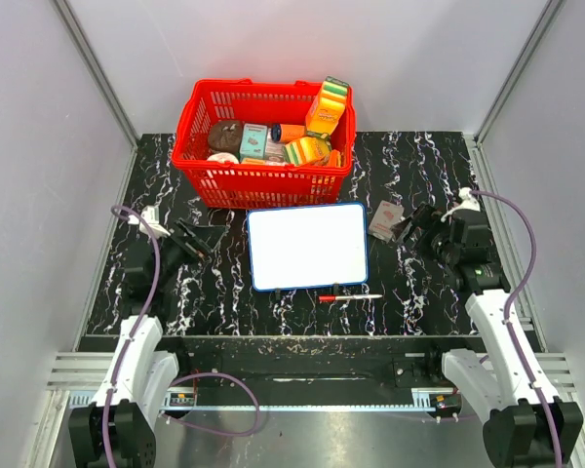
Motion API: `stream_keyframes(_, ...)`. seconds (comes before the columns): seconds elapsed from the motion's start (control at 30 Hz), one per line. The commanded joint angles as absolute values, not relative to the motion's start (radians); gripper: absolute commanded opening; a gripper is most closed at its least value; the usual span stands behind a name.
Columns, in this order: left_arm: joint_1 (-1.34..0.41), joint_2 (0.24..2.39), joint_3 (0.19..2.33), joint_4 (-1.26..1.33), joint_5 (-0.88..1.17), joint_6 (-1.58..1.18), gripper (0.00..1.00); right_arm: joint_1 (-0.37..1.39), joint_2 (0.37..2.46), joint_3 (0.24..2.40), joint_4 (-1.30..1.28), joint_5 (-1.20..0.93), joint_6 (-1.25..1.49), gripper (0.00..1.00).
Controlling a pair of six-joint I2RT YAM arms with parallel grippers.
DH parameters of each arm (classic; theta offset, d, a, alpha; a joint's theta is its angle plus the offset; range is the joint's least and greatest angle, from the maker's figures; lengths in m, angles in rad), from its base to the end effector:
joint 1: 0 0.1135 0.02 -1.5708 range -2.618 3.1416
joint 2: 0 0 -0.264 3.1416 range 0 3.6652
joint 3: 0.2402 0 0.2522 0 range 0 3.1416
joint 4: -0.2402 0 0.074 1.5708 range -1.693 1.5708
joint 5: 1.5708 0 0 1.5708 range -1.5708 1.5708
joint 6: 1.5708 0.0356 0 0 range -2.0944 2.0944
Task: Write a sentence on the whiteboard
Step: Pick up the whiteboard marker without the cap from the center of the board.
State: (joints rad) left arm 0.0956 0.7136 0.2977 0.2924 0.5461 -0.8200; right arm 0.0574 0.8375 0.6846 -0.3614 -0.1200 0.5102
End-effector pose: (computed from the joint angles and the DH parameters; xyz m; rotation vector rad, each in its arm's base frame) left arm 0.1733 -0.0020 0.2294 -0.3799 1.7377 -0.9928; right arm 0.1892 0.0151 0.2778 0.4024 2.0768 0.4674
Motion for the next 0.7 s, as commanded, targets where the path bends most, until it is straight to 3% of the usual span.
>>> stream_keyframes(0.0, 0.092, 0.69, 0.368, 0.228, 0.632, -0.747, 0.99, 0.115, 0.798, 0.75, -0.452, -0.27, 0.505, 1.0)
stream_keyframes(0.17, 0.007, 0.707, 0.477, 0.059, 0.637, -0.589, 0.99, 0.358, 0.847, 0.776, -0.571, -0.103, 0.476, 1.0)
stream_keyframes(0.3, -0.217, 0.753, 0.65, -0.154, 0.446, -0.476, 0.99, 0.512, 0.914, 0.775, -0.587, -0.006, 0.485, 0.98)
stream_keyframes(0.47, -0.464, 0.857, 0.824, -0.314, 0.285, -0.413, 0.99, 0.627, 0.956, 0.753, -0.537, 0.021, 0.459, 0.87)
stream_keyframes(0.67, -0.515, 0.856, 0.862, -0.282, 0.308, -0.429, 0.99, 0.725, 1.069, 0.723, -0.451, 0.031, 0.423, 0.7)
